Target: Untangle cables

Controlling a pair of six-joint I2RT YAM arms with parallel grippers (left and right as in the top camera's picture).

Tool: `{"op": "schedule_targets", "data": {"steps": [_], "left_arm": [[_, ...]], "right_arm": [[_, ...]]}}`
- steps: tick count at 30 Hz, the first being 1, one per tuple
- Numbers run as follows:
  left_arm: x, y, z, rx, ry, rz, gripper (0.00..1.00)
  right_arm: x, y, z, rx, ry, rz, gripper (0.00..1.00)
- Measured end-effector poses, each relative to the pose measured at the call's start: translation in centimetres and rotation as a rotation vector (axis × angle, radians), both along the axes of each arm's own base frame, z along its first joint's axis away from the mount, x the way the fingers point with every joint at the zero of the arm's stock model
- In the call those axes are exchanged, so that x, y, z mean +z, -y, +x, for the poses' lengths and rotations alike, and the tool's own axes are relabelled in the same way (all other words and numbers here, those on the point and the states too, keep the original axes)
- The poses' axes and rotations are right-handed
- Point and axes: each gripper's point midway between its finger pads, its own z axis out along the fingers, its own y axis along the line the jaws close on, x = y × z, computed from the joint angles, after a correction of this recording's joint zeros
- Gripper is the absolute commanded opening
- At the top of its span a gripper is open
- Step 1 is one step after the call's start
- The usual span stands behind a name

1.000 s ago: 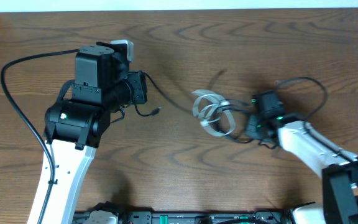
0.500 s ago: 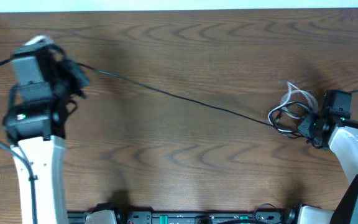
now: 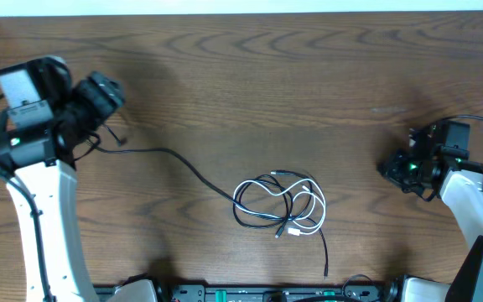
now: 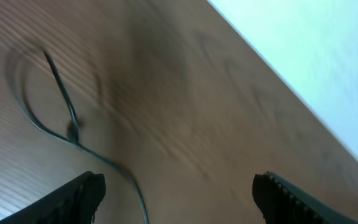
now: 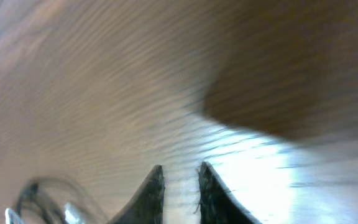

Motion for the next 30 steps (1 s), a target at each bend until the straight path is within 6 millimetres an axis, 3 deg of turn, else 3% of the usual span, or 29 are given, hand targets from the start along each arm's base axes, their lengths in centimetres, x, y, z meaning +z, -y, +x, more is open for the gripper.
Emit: {"op": "schedule_targets", "data": {"steps": [3,8,12,13,16,18,20,22,23,24,25,27,30], "left_arm": [[-2.7,5.9,-1.4,-0.212,-0.133,-0.021,0.81],[-6.6,12.8,-5.3,-0.462,-0.366,-0.031,0.81],[-9.6,15.5,-7.2,-0.557,-0.52,-0.032,0.81],[-11.1,16.1,-7.9,-0.578,-0.59,-0.035,0.82],[-13.1,16.7,-8.5,-0.59,-0.687,-0.042,0.82],[-14.8,17.0,-8.7,-0.586,-0.757,-0.049,0.83],[-15.9,17.1,-8.9,-0.578,-0.807,-0.056,0.83],[-16.6,17.1,-9.0,-0.573,-0.832,-0.059,0.83],[-16.6,17.1,-9.0,-0.573,-0.833,-0.059,0.83],[-16.6,17.1,-9.0,-0.573,-0.833,-0.059,0.83],[-16.6,17.1,-9.0,-0.573,-0.833,-0.059,0.83],[-16.6,17.1,-9.0,-0.573,-0.834,-0.059,0.83],[-16.6,17.1,-9.0,-0.573,-0.834,-0.059,0.83]], "right_arm": [[0.6,-4.4,-1.0,0.211,0.023,0.085,0.58],[0.8,-10.7,-3.1,0.524,0.053,0.091,0.68],[-0.2,-12.7,-3.7,0.672,0.071,-0.062,0.78],[-0.4,-13.5,-3.4,0.723,0.108,-0.139,0.78],[-0.1,-15.6,-2.6,0.824,0.21,-0.222,0.77],[0.2,-17.2,-2.2,0.882,0.277,-0.262,0.69],[-0.2,-18.1,-1.9,0.915,0.303,-0.287,0.46],[-1.7,-18.6,-1.9,0.937,0.285,-0.299,0.35],[-2.7,-18.5,-1.3,0.92,0.277,-0.316,0.22],[-3.2,-18.3,-1.1,0.914,0.268,-0.33,0.18],[-3.3,-17.9,-0.4,0.862,0.272,-0.361,0.05],[-2.7,-16.5,1.9,0.711,0.305,-0.44,0.01],[-2.5,-13.7,3.4,0.515,0.276,-0.485,0.01]]}}
